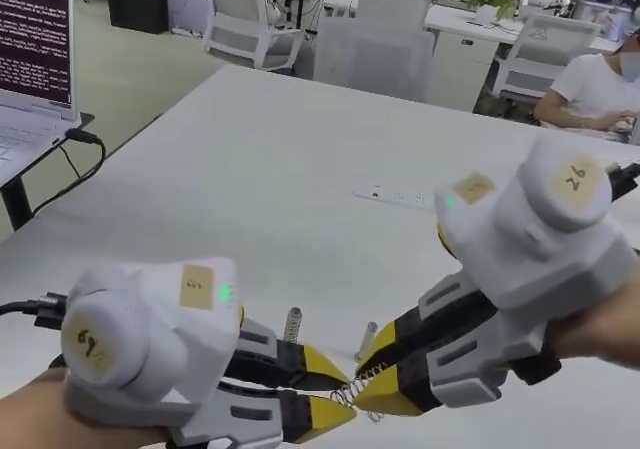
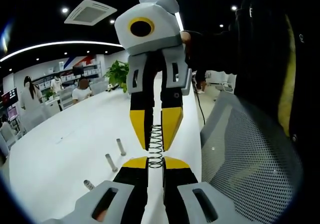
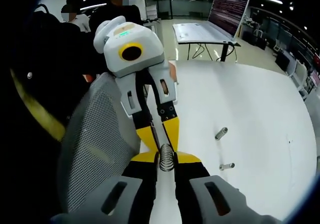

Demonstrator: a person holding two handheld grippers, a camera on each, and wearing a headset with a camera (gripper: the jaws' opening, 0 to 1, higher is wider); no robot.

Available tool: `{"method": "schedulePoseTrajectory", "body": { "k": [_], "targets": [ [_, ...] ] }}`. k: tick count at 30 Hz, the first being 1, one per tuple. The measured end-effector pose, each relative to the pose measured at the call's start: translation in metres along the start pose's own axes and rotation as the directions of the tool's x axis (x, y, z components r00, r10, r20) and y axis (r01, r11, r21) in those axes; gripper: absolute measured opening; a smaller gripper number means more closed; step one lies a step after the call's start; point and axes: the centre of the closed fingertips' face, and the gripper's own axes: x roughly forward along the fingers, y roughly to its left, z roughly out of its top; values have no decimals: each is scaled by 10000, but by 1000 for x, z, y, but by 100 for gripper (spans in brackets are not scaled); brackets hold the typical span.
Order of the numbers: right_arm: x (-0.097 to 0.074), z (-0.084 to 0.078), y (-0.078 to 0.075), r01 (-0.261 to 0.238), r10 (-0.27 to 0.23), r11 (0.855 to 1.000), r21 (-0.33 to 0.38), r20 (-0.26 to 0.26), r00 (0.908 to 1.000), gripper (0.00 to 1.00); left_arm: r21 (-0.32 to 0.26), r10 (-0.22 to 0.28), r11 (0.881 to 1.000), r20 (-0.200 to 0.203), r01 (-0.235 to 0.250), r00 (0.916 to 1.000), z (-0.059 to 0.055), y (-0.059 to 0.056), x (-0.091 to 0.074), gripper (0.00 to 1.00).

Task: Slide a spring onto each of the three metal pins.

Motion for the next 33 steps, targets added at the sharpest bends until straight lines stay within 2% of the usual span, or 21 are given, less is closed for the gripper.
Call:
{"method": "schedulePoseTrajectory", "body": {
  "k": [10,19,30,33],
  "targets": [
    [3,-1,-4,-61,58,9999,-148,-164,9998,9,-120,98,9999,163,-96,9998,1,3,0,2],
    [3,-3,-5,-74,75,10000,39,-191,9998,9,-197,109,9998,219,-105,9997,1,3,0,2],
    [-4,5,-9,9,0,9998,216,-376,9993,9,-434,346,9986,651,-318,9973,7,7,2,3],
    [-3,6,-10,-28,40,9998,207,-562,9984,9,-443,401,9983,687,-371,9968,8,8,2,3]
  ]
}}
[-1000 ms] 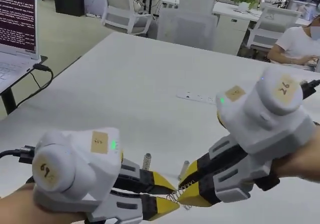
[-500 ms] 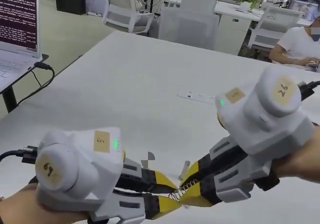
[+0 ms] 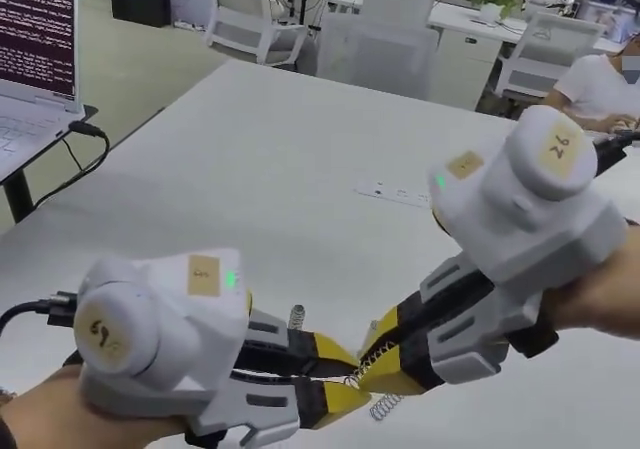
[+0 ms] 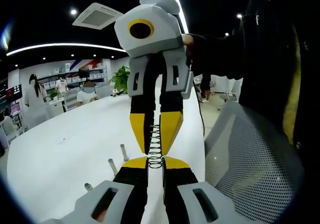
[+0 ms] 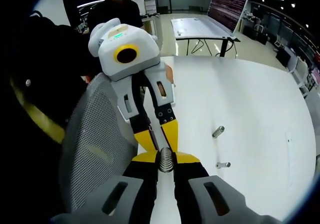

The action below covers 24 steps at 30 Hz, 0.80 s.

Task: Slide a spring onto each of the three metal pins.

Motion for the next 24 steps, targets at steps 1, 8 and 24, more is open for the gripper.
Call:
{"method": "schedulePoseTrajectory", "body": {
  "k": [1,8,24],
  "targets": [
    [0,0,0,-2,2,10000,-35,-27,10000,9,0,9,10000,14,-9,10000,0,0,0,3],
    [1,-1,-1,9,-23,9996,-292,-502,9987,8,-62,30,10000,-6,-30,10000,-1,1,2,3],
    [-7,-1,-17,407,-435,9981,-465,-599,9973,9,-947,270,9950,-421,-309,9988,-18,10,-1,21]
  ]
}}
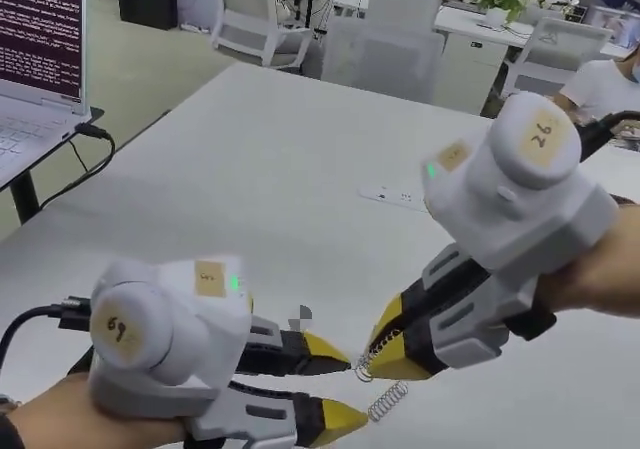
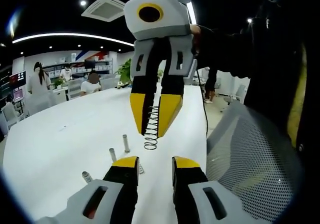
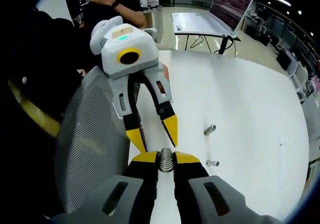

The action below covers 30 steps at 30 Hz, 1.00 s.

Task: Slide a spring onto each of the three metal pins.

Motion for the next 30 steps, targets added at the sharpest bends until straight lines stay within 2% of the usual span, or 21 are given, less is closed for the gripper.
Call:
{"method": "schedulePoseTrajectory", "body": {
  "k": [9,19,30],
  "targets": [
    [-3,-2,-8,251,-253,9996,126,116,9996,9,-245,475,9985,-376,-485,9982,-16,11,-6,35],
    [-2,-9,-17,438,-441,9984,364,82,9990,9,-674,1273,9893,-323,-1293,9913,-28,27,-23,47],
    [-5,-17,-30,689,-690,9956,627,-2,9976,9,-1123,1856,9757,-317,-1881,9821,-41,31,-36,56]
  ]
}}
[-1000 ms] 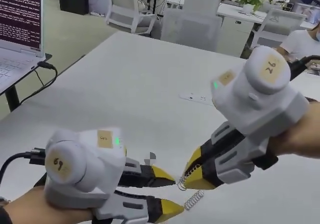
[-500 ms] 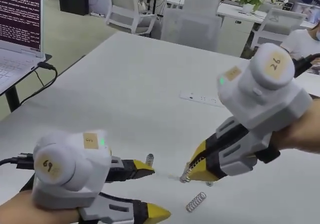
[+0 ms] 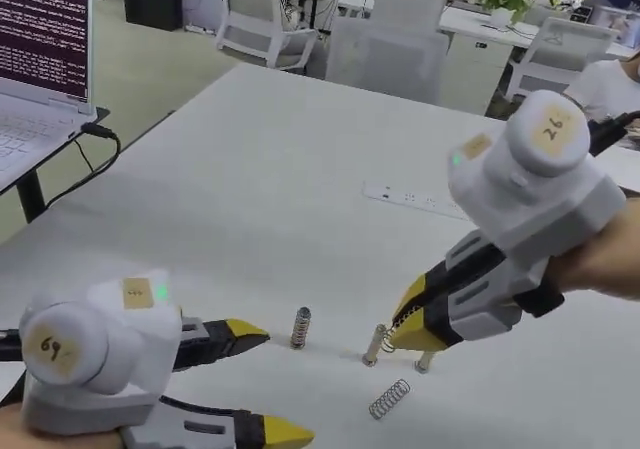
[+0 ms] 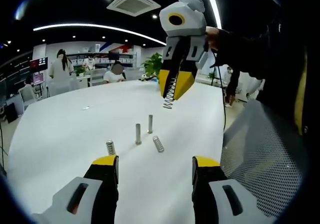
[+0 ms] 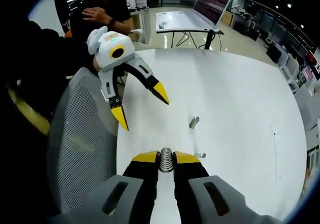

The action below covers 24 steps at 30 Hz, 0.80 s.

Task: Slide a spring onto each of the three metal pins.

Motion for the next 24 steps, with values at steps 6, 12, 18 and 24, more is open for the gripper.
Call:
{"method": "schedulePoseTrajectory", "body": {
  "k": [6,12,18,24],
  "targets": [
    [-1,-4,-10,151,-150,9998,149,-64,9999,9,-159,273,9995,65,-272,9996,-3,4,-5,59],
    [0,-6,-23,351,-347,9989,300,-118,9993,9,-379,591,9976,118,-587,9982,-9,9,-12,63],
    [6,-13,-33,451,-437,9983,373,-372,9984,8,-478,707,9964,90,-702,9975,-12,9,-14,66],
    [11,-16,-44,541,-519,9980,319,-678,9964,8,-453,694,9966,136,-688,9975,-11,8,-14,69]
  ]
}}
